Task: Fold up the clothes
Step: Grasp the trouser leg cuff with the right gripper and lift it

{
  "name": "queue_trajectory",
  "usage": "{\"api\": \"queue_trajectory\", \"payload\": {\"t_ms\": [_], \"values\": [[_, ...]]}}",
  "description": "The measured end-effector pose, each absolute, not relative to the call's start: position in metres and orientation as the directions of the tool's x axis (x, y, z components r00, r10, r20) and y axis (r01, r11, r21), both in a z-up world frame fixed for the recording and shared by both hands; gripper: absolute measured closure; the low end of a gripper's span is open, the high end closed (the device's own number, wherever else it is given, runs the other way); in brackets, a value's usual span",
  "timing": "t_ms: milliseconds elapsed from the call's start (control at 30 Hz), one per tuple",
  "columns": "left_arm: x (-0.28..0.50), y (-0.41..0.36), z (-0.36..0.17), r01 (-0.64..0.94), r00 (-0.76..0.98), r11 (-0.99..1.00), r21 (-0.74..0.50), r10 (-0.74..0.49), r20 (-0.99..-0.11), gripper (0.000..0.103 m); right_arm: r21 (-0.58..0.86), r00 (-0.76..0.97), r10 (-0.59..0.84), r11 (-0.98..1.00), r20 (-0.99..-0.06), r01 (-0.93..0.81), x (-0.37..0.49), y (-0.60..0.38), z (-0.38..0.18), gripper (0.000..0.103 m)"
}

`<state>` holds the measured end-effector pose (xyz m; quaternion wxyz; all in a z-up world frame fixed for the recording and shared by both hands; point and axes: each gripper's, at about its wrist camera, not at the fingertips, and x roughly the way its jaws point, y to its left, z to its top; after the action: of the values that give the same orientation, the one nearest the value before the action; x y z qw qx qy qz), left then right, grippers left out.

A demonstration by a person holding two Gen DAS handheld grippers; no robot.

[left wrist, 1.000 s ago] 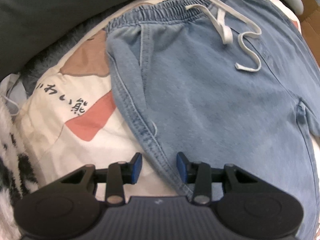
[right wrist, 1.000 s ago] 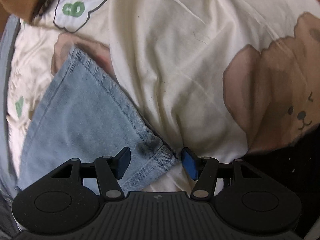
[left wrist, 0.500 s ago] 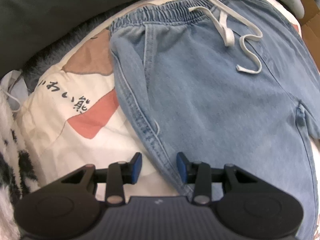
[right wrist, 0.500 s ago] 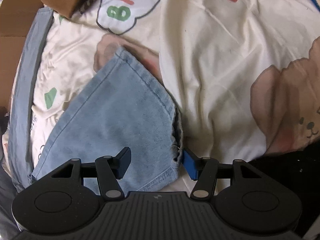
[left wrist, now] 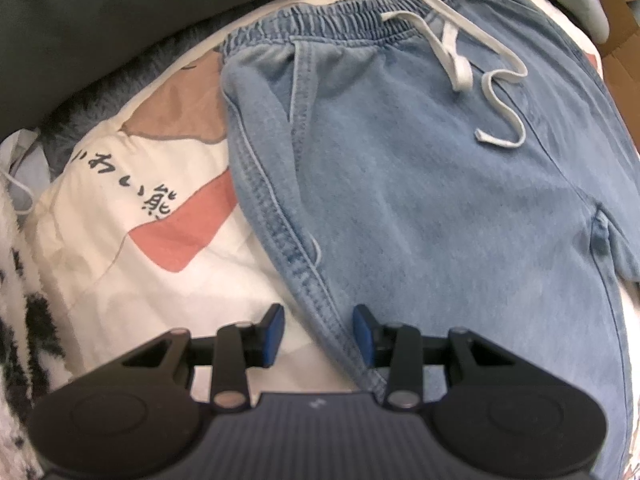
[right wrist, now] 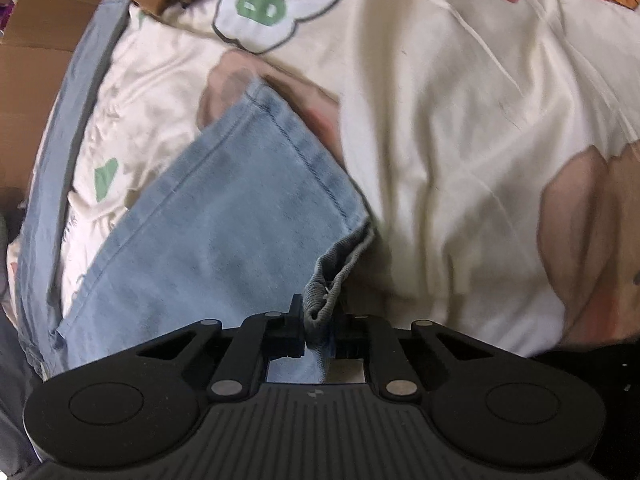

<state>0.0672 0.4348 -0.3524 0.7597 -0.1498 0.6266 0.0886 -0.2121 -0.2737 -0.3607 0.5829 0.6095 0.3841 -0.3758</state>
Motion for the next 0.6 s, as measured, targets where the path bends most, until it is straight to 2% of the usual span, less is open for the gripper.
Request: {"api": "queue_trajectory", "payload": {"t_ms": [400, 600], "values": [[0.062, 0.438, -0.352, -0.328, 0.21, 0.936, -0.129, -0.06, -0.976, 0.062, 0.46, 0.461, 0.02, 0.102, -0.887, 0.882, -0.146, -0.313, -0.349, 0.094], [0.057, 0.444, -0.341, -0.335, 0.261, 0.93, -0.149, -0.06, -0.963, 0.062, 0.501, 0.508, -0.053, 0.106, -0.86, 0.859, -0.135, -0.335, -0.329, 0.094]]}}
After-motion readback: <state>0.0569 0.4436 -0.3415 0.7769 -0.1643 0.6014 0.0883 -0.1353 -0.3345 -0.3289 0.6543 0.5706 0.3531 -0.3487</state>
